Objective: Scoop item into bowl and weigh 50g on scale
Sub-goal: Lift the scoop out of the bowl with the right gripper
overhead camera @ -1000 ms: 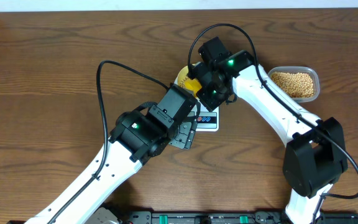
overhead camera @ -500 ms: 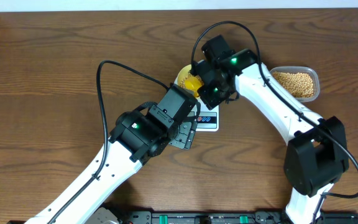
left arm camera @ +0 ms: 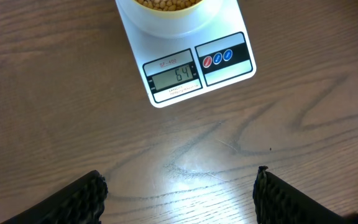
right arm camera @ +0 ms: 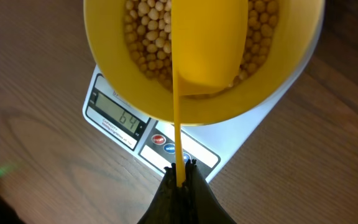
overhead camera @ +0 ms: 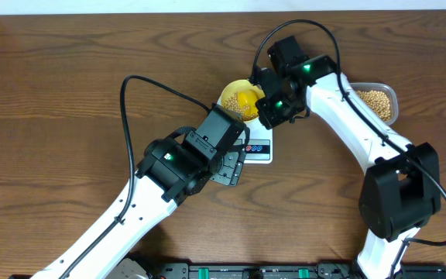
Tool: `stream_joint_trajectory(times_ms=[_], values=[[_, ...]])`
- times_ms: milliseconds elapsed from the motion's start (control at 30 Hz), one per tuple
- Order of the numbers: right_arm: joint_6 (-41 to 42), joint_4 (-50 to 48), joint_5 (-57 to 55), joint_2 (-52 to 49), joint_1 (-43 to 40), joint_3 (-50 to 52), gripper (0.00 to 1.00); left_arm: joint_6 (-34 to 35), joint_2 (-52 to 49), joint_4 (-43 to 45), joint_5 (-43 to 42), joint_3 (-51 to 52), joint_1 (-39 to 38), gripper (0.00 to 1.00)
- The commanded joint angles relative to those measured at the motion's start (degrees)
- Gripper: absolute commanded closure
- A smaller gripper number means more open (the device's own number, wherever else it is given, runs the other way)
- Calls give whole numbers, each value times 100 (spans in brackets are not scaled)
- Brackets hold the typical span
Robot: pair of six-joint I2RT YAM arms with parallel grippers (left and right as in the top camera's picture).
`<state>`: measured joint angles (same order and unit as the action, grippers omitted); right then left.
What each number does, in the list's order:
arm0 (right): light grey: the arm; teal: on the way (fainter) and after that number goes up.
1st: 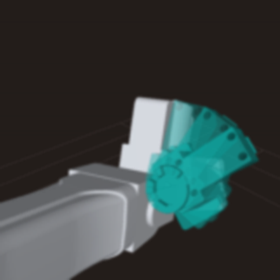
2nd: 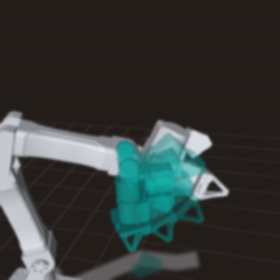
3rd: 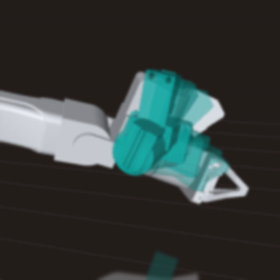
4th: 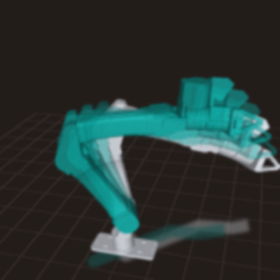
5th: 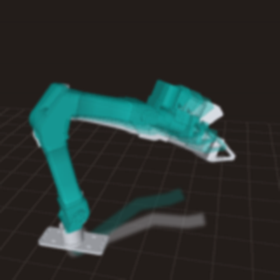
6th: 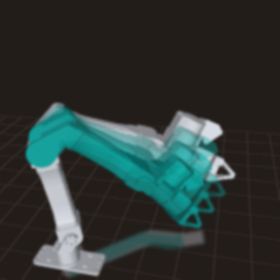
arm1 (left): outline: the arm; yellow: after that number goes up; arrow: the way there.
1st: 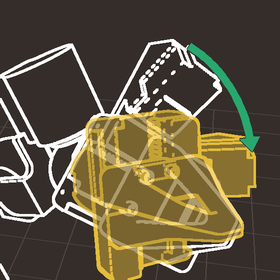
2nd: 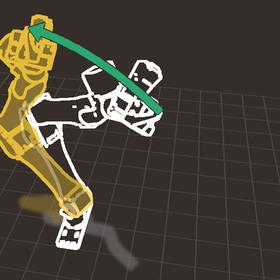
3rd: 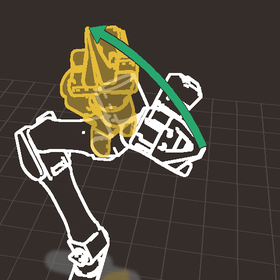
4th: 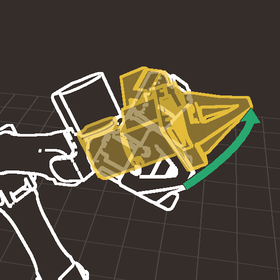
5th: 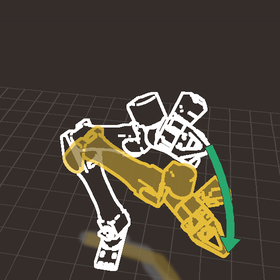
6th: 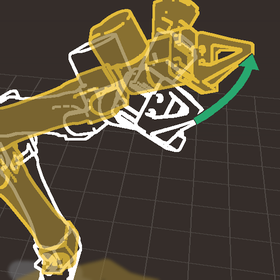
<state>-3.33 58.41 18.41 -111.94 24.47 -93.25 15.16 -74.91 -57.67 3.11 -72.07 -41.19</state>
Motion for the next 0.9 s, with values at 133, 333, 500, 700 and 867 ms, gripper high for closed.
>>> stream_joint_trajectory(times_ms=[133,333,500,700,867], values=[[118,0,297,-57,-48,-168,99,-46,-22,-11,-7,-111,13,22],[118,116,302,-57,-50,-472,99,-46,-22,-11,-7,-111,13,22],[120,267,319,-57,-50,-748,99,-46,-22,-11,-7,-111,13,22],[120,398,317,-57,-55,-911,99,-46,-22,-11,-7,-111,13,22],[118,463,319,-57,-52,-911,99,-46,-22,-11,-7,-111,13,22]])
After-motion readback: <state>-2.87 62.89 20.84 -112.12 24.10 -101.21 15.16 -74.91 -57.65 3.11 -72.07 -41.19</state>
